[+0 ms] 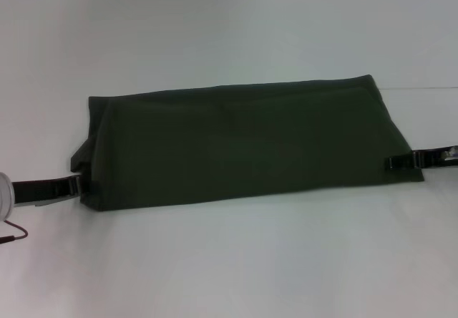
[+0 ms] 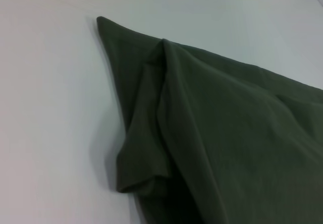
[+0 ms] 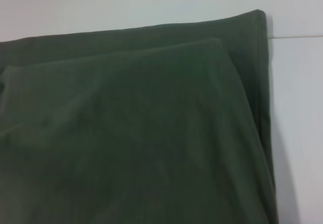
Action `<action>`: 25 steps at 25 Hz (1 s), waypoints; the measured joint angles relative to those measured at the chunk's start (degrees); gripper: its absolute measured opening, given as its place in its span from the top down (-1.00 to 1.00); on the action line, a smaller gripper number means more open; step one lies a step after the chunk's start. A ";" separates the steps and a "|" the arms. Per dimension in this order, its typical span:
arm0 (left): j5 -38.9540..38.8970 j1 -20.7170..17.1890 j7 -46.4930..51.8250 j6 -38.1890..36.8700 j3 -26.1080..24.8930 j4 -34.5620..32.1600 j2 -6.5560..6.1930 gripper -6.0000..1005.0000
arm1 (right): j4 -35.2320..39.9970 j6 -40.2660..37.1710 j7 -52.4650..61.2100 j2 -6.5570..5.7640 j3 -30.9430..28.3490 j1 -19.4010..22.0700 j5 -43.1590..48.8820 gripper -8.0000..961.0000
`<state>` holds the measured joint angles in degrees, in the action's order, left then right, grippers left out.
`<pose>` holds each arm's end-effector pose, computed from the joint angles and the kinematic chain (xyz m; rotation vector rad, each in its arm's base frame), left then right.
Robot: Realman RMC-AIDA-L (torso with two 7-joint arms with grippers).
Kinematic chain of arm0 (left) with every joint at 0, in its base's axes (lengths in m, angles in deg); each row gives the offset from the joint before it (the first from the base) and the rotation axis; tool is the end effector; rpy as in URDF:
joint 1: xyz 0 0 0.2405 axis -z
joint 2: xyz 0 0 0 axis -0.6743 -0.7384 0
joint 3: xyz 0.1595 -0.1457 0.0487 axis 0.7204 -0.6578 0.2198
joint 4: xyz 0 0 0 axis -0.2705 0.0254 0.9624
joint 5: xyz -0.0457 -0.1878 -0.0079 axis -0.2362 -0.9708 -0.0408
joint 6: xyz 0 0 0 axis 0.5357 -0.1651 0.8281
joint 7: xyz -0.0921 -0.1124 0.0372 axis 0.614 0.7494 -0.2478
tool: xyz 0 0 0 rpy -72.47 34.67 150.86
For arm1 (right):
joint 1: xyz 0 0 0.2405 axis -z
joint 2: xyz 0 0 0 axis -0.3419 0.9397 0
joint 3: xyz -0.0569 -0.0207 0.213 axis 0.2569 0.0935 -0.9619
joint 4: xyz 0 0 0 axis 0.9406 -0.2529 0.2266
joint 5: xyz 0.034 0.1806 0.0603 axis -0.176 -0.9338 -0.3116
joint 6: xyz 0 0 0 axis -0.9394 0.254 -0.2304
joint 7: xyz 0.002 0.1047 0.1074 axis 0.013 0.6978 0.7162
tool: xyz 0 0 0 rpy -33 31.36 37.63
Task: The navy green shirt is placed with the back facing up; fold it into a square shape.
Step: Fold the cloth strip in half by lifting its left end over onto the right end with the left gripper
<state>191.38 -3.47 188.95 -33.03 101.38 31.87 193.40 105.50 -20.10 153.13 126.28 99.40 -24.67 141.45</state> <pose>-0.2940 0.3568 0.0303 -2.0250 -1.5963 -0.3973 0.2880 0.3986 0.0427 -2.0275 1.3750 0.0563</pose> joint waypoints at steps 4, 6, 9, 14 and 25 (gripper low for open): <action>0.00 0.02 0.16 -0.04 -0.06 -0.05 0.00 0.93 | 0.00 0.24 -0.52 0.55 0.05 -0.21 -0.07 -0.42; 0.00 0.03 0.19 -0.04 -0.07 -0.05 0.00 0.93 | -0.01 0.43 -0.49 0.62 0.08 -0.35 0.06 -0.41; 0.00 0.08 0.29 -0.11 -0.07 -0.08 -0.04 0.93 | -0.06 0.80 -0.17 0.66 0.09 -0.42 0.18 -0.39; -0.04 0.09 0.32 -0.20 -0.13 -0.19 -0.08 0.93 | -0.37 1.18 -0.05 0.67 0.10 -0.45 0.28 -0.28; -0.13 0.19 0.36 -0.20 -0.15 -0.19 -0.08 0.93 | -0.69 1.46 0.04 0.65 0.10 -0.23 0.34 0.11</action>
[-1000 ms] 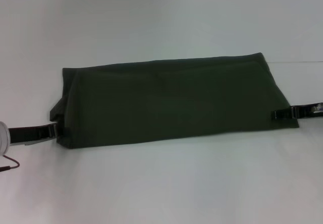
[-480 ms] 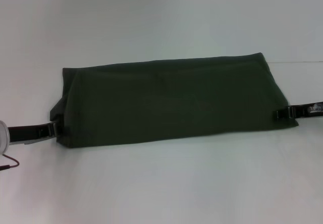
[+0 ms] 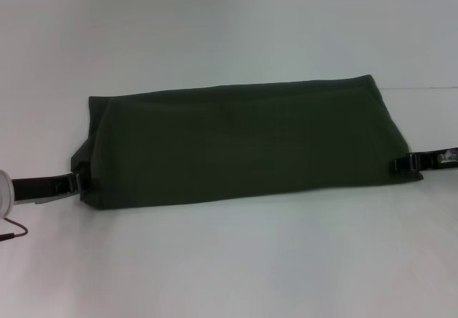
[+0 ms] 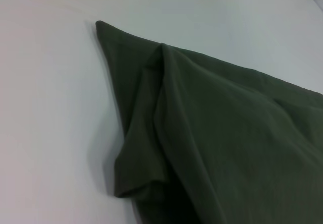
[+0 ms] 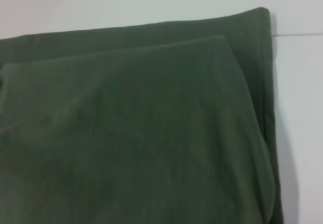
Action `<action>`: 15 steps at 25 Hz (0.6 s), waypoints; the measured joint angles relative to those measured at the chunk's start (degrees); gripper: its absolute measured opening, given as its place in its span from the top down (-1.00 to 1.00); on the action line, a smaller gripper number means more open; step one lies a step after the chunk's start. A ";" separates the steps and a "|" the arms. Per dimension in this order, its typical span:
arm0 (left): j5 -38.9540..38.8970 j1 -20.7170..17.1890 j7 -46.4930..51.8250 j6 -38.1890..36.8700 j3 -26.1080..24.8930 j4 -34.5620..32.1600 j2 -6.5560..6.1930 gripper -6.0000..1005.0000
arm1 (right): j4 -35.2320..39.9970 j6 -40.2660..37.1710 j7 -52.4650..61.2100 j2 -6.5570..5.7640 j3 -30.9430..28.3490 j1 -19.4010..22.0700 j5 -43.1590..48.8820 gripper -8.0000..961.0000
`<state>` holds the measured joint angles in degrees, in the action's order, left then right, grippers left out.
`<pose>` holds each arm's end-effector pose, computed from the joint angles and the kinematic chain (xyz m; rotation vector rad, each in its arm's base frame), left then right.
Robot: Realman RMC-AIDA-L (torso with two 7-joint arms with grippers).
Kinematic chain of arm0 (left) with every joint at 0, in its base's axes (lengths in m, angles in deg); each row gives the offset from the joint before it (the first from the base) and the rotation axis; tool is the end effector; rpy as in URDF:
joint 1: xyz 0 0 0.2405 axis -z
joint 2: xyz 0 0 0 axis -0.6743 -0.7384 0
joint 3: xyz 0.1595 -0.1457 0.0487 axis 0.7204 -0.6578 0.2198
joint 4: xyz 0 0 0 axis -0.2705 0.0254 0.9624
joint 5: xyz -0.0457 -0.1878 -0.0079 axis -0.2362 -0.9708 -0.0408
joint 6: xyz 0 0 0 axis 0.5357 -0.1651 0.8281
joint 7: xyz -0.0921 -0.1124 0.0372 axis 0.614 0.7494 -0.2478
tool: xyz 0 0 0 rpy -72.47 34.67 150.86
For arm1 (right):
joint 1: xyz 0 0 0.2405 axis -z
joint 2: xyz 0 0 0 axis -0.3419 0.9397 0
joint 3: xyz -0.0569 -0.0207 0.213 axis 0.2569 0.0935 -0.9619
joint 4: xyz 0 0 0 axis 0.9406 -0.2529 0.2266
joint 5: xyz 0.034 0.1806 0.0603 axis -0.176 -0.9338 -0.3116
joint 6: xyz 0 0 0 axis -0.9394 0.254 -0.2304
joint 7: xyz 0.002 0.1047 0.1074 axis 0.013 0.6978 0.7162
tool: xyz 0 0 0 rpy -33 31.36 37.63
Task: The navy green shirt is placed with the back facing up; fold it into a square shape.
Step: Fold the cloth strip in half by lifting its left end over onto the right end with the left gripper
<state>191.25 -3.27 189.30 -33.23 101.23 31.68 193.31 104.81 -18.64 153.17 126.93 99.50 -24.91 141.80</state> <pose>-0.2925 0.3584 0.0319 -2.0219 -1.5975 -0.4064 0.2881 0.3984 0.0369 -2.0225 1.3730 0.0506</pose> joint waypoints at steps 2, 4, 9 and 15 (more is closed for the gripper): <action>-0.01 0.00 0.00 0.00 0.00 0.01 0.00 0.93 | 0.00 -0.33 0.00 -0.10 0.00 0.06 0.00 0.13; -0.01 -0.01 0.00 0.00 0.00 0.02 0.00 0.93 | 0.00 -0.52 -0.02 -0.22 0.00 0.13 0.00 0.15; 0.00 -0.02 -0.01 0.00 0.00 0.03 0.00 0.93 | 0.00 -0.84 -0.33 -0.25 -0.01 0.33 0.00 0.58; 0.09 -0.02 -0.06 0.00 0.00 0.03 0.00 0.93 | 0.06 -1.32 -0.39 -0.32 0.00 0.50 -0.01 0.74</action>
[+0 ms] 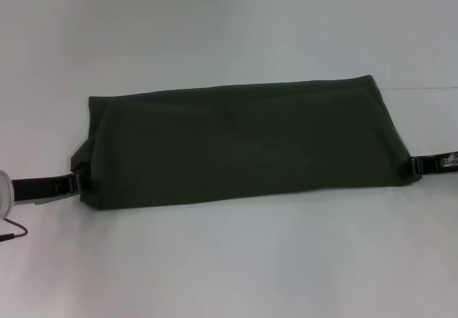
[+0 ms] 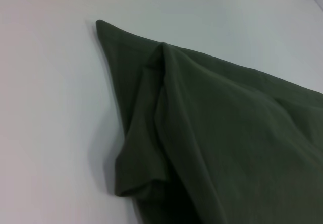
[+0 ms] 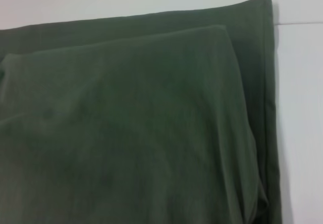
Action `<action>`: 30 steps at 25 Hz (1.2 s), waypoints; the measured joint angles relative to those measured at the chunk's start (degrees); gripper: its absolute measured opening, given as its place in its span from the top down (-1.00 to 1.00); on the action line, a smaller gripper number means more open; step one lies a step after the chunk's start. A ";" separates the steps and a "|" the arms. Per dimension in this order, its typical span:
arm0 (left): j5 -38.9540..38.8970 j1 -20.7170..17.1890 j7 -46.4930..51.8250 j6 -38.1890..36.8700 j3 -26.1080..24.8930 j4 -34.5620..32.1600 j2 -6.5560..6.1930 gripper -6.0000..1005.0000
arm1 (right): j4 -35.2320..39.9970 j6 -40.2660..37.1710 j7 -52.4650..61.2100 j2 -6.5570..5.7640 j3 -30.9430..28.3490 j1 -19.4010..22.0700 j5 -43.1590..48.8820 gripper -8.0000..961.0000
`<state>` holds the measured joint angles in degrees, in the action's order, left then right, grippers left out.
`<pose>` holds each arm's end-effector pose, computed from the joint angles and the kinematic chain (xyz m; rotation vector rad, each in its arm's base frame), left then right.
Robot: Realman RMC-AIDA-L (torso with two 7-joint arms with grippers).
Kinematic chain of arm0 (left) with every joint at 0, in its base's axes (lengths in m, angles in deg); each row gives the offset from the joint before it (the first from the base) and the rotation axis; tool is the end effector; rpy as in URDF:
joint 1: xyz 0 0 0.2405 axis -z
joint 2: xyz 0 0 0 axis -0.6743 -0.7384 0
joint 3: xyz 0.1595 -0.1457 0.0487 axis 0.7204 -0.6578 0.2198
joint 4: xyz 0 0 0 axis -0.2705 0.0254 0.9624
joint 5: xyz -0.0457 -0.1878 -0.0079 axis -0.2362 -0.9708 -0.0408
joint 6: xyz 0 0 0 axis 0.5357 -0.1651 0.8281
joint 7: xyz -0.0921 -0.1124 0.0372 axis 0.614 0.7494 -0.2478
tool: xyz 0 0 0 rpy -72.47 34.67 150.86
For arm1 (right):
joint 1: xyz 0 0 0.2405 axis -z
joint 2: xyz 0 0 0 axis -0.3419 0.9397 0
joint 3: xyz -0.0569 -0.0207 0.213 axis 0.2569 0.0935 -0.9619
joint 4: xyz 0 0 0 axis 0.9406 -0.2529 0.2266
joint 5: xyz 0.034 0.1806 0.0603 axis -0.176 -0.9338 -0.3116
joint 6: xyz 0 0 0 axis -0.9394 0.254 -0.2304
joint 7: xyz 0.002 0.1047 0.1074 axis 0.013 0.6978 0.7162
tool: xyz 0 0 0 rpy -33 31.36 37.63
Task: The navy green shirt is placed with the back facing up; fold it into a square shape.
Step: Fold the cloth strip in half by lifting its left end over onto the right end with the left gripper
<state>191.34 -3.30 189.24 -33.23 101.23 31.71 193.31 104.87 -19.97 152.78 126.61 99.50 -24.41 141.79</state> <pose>-0.2928 0.3580 0.0317 -2.0229 -1.5973 -0.4038 0.2910 0.3945 0.0376 -2.0354 1.3837 0.0402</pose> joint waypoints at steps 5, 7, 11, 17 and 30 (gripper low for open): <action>0.04 0.00 0.12 -0.94 -0.03 -0.46 -0.04 0.93 | 1.80 -2.56 -0.06 -0.24 -0.21 0.78 0.00 0.87; 0.12 -0.07 0.50 -2.00 -0.06 -0.92 -0.16 0.93 | 3.13 -4.16 -0.06 -0.29 -0.37 1.27 0.00 0.87; 0.29 -0.33 1.56 -4.65 -0.07 -2.15 -0.53 0.93 | 6.12 -7.23 -0.04 -0.30 -0.46 2.55 -0.19 0.86; 1.23 -0.55 2.68 -9.05 -0.11 -3.46 -1.02 0.93 | 9.58 -11.36 -0.10 -0.34 -0.53 4.71 -0.33 0.85; 8.02 -0.75 4.44 -21.80 -3.34 -6.48 -2.63 0.93 | 13.61 -21.60 -2.97 -0.35 -3.95 9.90 -0.54 0.82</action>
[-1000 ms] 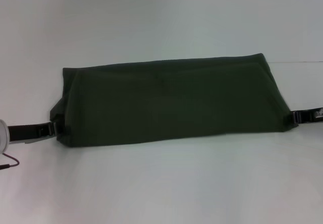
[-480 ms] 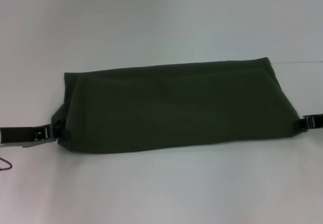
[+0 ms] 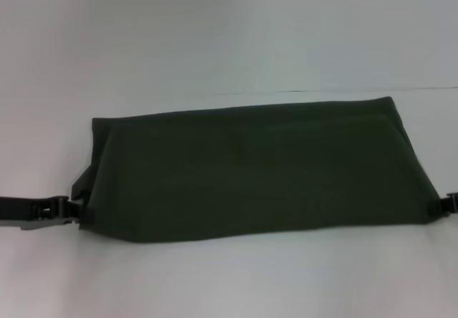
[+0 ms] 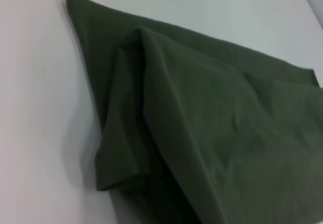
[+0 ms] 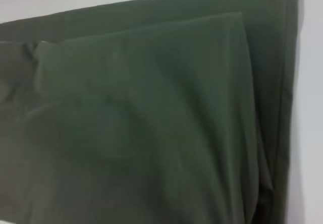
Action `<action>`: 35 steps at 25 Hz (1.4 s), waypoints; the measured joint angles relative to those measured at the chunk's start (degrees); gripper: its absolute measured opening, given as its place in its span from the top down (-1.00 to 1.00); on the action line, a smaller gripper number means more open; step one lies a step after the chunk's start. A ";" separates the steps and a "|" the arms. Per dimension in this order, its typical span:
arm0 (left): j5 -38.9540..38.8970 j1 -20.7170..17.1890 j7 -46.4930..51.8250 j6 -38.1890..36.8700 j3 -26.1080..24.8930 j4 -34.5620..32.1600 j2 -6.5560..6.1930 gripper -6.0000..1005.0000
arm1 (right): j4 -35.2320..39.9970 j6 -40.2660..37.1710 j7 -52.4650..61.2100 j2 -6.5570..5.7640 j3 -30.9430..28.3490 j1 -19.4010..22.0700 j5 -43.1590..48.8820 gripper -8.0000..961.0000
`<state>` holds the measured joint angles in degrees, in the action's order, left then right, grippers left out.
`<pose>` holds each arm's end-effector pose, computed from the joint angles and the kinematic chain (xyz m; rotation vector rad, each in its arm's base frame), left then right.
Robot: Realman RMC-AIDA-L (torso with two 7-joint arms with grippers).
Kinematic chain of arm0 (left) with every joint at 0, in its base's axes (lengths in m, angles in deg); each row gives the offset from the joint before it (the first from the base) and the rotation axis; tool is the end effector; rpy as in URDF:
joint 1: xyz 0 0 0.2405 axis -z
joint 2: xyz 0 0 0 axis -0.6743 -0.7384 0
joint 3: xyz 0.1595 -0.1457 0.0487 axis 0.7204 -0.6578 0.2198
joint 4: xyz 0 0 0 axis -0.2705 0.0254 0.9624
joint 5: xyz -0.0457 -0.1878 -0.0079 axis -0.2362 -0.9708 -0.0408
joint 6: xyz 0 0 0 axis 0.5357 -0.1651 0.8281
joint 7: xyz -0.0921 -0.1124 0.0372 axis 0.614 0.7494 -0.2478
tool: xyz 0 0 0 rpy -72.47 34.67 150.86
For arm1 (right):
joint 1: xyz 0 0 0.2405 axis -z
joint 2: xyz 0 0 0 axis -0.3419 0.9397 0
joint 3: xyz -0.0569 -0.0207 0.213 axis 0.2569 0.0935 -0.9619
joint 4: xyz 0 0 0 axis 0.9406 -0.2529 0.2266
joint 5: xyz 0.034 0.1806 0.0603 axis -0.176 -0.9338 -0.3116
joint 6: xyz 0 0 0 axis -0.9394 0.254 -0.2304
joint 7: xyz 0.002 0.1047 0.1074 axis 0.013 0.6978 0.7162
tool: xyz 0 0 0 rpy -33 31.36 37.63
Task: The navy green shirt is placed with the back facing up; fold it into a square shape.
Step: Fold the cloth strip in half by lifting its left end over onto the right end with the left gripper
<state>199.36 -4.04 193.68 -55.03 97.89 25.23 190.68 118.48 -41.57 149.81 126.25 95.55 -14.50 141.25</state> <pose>-0.2841 0.3251 0.0556 -2.2127 -1.7420 -0.3323 0.3087 0.3437 0.0663 -2.1587 1.4947 0.0605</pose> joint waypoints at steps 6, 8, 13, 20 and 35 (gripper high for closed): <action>2.91 -0.20 -0.29 -5.81 -2.05 -1.38 -0.82 0.93 | 2.22 -7.67 -1.99 0.31 -4.57 3.31 -0.01 0.81; 3.12 -0.24 -0.37 -7.15 -2.55 -1.54 -1.01 0.93 | 3.09 -9.56 -2.33 0.59 -5.51 4.47 -0.04 0.81; 3.16 0.07 -0.11 -8.30 -2.63 -1.66 -1.22 0.93 | 3.57 -12.09 -3.17 0.76 -7.67 5.34 -0.12 0.80; 3.19 0.23 1.57 -8.38 -2.80 -2.19 -1.35 0.93 | 2.84 -12.61 -2.50 0.27 -7.79 4.66 -0.13 0.66; -0.92 1.77 0.83 -14.09 -8.26 -4.26 -3.66 -0.22 | 9.40 -18.44 -2.69 -2.30 -15.83 3.50 -5.40 -0.10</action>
<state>198.44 -2.27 194.51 -69.12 89.64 20.97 187.02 127.88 -60.01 147.12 123.95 79.71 -11.01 135.85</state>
